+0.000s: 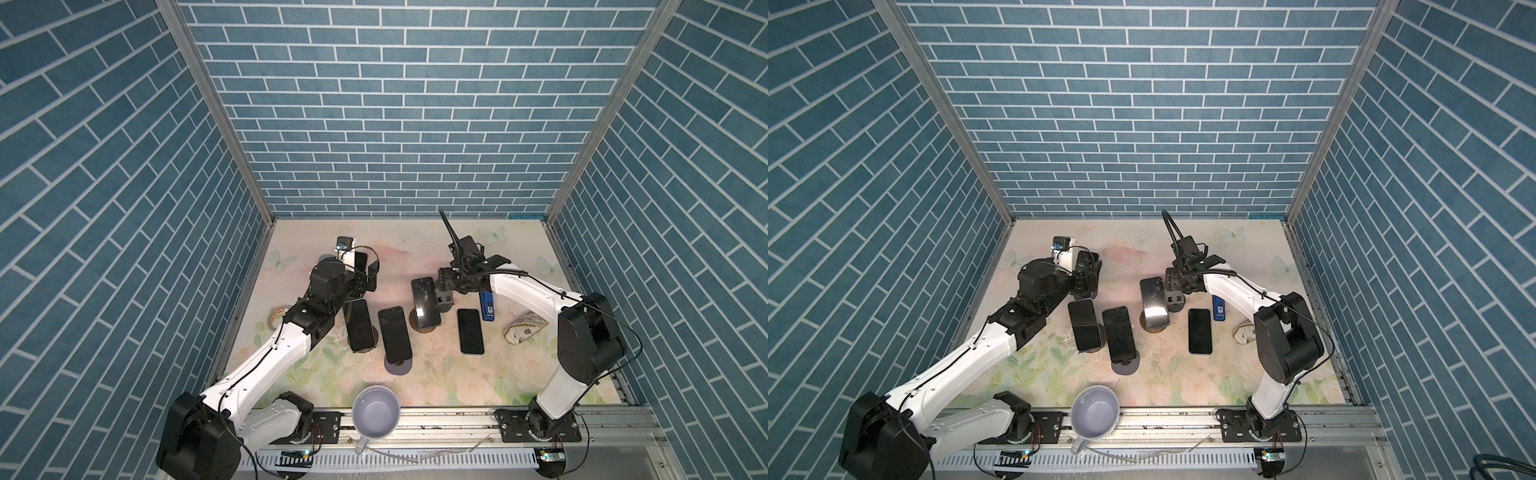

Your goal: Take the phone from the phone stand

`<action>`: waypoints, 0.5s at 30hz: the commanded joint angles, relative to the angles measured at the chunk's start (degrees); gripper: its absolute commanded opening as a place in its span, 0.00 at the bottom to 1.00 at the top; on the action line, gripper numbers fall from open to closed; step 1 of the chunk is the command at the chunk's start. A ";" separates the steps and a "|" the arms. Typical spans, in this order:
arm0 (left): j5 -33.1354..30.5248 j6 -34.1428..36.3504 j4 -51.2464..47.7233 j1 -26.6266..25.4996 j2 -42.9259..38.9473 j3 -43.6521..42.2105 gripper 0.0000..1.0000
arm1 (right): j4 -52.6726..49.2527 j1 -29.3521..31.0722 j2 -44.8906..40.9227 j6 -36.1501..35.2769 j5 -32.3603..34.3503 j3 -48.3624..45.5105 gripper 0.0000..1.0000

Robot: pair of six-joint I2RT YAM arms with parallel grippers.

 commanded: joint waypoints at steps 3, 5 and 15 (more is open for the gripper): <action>0.21 0.61 -0.13 -0.30 0.21 -0.24 1.00 | 1.97 -0.25 0.91 0.48 -2.66 1.95 0.79; 0.27 0.63 -0.30 -0.36 0.17 -0.13 0.99 | 2.22 -0.19 1.27 0.57 -2.97 1.95 0.79; -0.13 0.71 -0.65 -0.37 0.13 -0.49 1.00 | 3.04 -0.20 2.90 0.97 -3.43 2.12 0.79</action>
